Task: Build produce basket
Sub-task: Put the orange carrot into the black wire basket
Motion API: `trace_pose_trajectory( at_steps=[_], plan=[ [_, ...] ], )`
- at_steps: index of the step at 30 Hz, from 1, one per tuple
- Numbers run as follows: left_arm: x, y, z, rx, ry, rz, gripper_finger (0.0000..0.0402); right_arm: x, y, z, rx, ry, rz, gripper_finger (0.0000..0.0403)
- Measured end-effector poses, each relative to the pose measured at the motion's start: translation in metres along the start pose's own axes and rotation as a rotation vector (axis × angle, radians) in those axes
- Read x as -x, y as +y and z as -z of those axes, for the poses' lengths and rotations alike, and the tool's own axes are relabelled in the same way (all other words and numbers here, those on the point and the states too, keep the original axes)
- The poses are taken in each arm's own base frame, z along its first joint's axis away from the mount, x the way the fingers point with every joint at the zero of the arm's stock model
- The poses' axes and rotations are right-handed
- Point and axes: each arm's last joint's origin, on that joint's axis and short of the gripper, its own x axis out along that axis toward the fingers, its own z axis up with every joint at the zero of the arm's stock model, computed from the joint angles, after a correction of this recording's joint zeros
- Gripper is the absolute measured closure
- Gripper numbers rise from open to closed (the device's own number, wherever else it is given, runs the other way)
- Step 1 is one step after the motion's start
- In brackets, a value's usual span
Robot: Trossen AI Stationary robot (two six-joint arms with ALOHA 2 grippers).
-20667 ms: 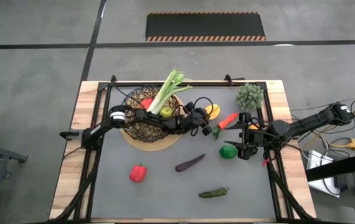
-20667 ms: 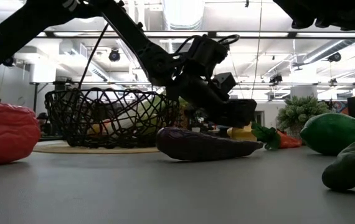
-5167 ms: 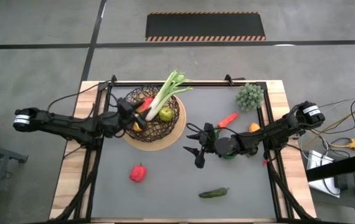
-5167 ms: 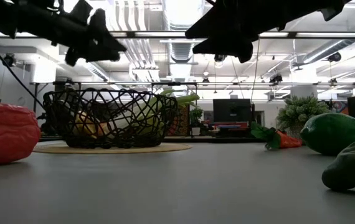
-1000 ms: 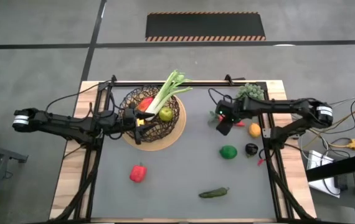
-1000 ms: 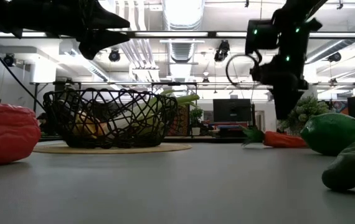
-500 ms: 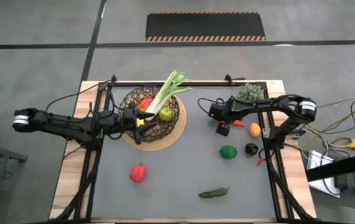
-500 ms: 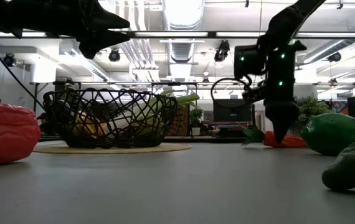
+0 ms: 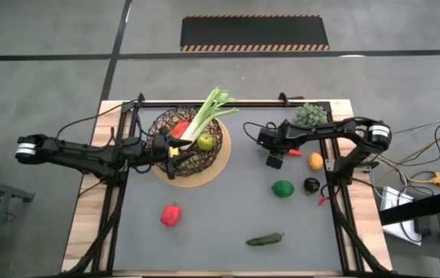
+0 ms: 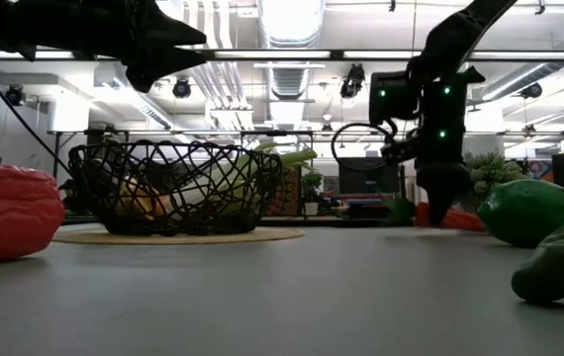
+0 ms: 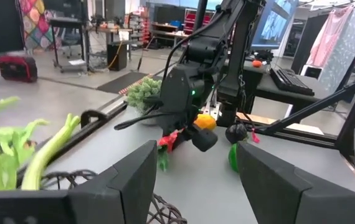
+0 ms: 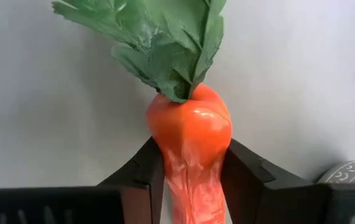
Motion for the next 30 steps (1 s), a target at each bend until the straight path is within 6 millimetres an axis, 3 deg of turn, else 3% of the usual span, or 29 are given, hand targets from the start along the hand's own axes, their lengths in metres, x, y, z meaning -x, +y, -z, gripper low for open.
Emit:
trace_pose_trajectory(
  at_steps=[9,19,30],
  plan=[
    [0.011,0.001,-0.018,-0.124,-0.107,0.005,0.0200,0.039,0.001,0.003,-0.102,-0.181,-0.150,0.0296],
    [0.022,0.002,-0.024,-0.154,-0.159,0.005,0.0200,0.103,0.028,-0.020,-0.226,-0.785,-0.343,0.0296],
    [0.026,0.003,-0.026,-0.148,-0.176,0.005,0.0200,0.125,0.039,-0.054,-0.392,-1.206,-0.369,0.0297]
  ],
)
